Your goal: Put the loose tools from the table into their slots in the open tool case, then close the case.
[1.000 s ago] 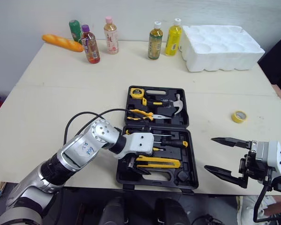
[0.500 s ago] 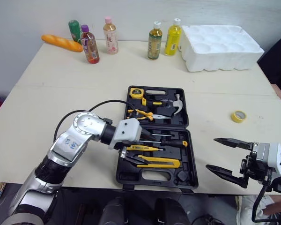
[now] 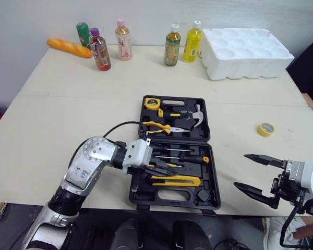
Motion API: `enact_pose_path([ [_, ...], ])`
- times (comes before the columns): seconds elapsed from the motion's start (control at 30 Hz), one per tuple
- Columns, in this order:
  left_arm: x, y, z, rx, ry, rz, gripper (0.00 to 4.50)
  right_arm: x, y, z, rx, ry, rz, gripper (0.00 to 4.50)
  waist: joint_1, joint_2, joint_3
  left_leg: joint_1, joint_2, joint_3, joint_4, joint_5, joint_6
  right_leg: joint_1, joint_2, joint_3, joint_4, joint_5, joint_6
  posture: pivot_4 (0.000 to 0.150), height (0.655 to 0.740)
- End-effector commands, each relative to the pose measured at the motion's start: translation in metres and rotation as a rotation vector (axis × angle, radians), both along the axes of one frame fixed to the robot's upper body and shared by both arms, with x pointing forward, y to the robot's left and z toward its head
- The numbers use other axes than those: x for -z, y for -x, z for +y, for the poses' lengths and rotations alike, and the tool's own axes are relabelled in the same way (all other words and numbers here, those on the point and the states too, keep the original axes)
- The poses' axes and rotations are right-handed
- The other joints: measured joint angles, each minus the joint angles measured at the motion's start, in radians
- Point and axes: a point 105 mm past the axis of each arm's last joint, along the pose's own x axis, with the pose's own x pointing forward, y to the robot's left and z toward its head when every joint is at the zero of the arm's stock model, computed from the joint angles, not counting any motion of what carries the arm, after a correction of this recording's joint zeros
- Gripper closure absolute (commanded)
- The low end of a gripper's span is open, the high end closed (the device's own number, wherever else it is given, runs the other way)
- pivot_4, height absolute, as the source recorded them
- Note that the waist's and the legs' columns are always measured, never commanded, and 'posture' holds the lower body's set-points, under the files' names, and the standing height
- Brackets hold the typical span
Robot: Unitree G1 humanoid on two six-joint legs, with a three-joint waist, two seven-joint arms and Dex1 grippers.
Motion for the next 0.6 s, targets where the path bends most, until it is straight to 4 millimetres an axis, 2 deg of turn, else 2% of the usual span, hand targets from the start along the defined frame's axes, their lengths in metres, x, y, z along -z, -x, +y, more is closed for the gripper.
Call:
enact_pose_path([
  [0.03, 0.006, 0.0, -0.001, -0.004, -0.005, -0.013, 4.47, -0.006, 0.0, -0.004, 0.014, -0.005, -0.036, 0.0, 0.001, 0.0, 0.0, 0.0, 0.0, 0.0, 0.0, 0.0, 0.0, 0.0, 0.0, 0.0, 0.0, 0.0, 0.0, 0.15, 0.74],
  [0.2, 0.027, -0.002, 0.0, -0.015, -0.078, -0.002, 4.47, -0.004, -0.001, -0.003, 0.014, -0.009, -0.035, 0.0, 0.001, 0.0, 0.0, 0.0, 0.0, 0.0, 0.0, 0.0, 0.0, 0.0, 0.0, 0.0, 0.0, 0.0, 0.0, 0.15, 0.74],
  [0.47, 0.041, -0.009, -0.003, -0.051, -0.117, 0.018, 4.47, 0.0, 0.002, -0.003, 0.006, -0.002, -0.024, 0.0, 0.001, 0.001, 0.0, 0.0, 0.0, 0.0, 0.0, 0.0, 0.0, 0.0, -0.001, 0.0, 0.0, 0.0, 0.0, 0.15, 0.74],
  [0.6, 0.055, -0.014, 0.002, -0.068, -0.182, 0.028, 4.47, 0.0, 0.004, 0.0, -0.007, -0.012, -0.017, 0.0, 0.001, 0.001, 0.0, 0.0, 0.0, 0.0, 0.0, 0.0, 0.0, 0.0, -0.001, 0.0, 0.0, 0.0, 0.0, 0.15, 0.74],
])
